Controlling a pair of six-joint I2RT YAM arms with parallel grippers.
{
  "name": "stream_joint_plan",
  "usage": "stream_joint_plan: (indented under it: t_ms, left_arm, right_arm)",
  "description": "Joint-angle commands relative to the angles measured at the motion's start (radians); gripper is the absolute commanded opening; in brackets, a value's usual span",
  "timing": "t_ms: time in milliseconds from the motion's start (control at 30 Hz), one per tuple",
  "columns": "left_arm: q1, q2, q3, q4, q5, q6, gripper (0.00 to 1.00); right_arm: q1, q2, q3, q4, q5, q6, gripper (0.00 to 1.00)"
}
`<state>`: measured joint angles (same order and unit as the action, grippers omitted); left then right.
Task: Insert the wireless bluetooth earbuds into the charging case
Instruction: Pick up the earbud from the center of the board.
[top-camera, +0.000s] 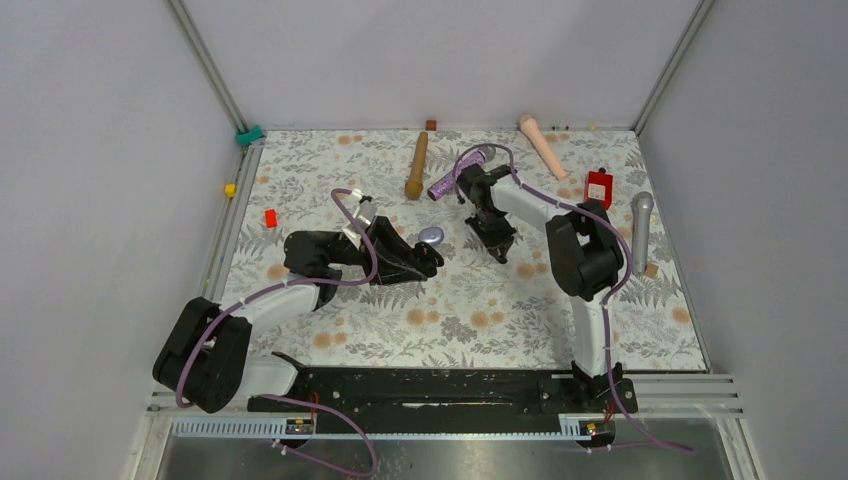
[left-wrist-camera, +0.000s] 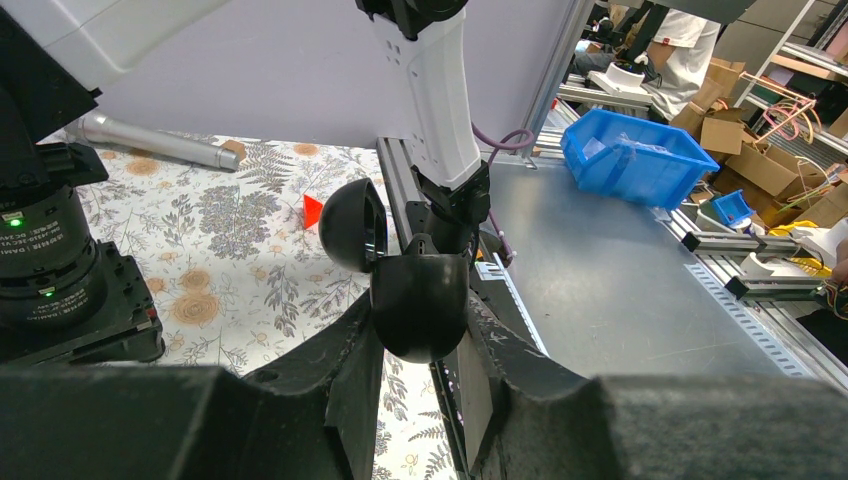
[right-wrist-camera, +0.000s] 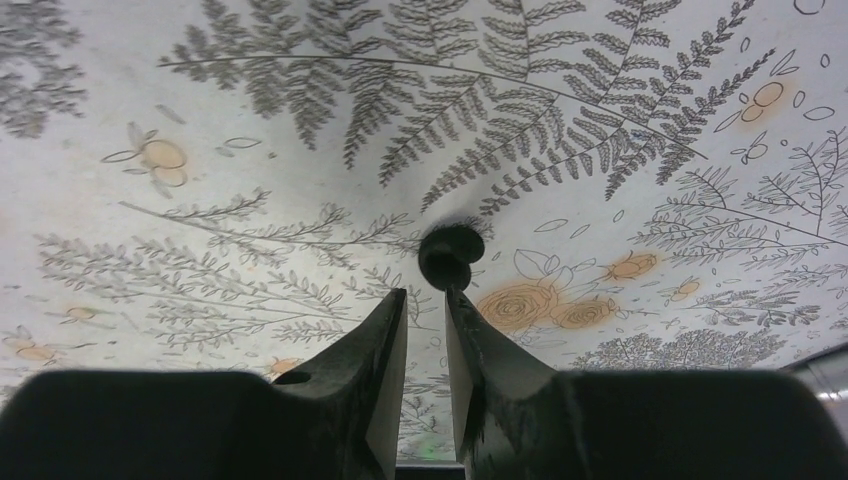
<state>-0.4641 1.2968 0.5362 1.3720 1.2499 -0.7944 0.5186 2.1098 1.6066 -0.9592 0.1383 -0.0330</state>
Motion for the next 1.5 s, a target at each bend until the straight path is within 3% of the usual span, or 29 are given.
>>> stream_joint_plan:
  t_ms: [0, 300, 1067, 1467]
  left_arm:
    - [0.001, -0.024, 0.01, 0.065, 0.016, 0.001, 0.0]
    - [0.002, -0.025, 0.008, 0.065, 0.016, 0.003, 0.0]
    - [0.001, -0.03, 0.006, 0.065, 0.019, 0.004, 0.0]
    - [0.002, -0.031, 0.007, 0.065, 0.019, 0.005, 0.0]
  right_arm:
    - [0.046, -0.084, 0.002, -0.008, -0.024, -0.003, 0.28]
    - [0.06, -0.05, -0.052, 0.01, 0.013, 0.007, 0.27]
    - [0.059, 0.009, -0.01, 0.01, 0.077, -0.001, 0.27]
    - [0.053, -0.022, -0.001, 0.019, 0.014, -0.008, 0.27]
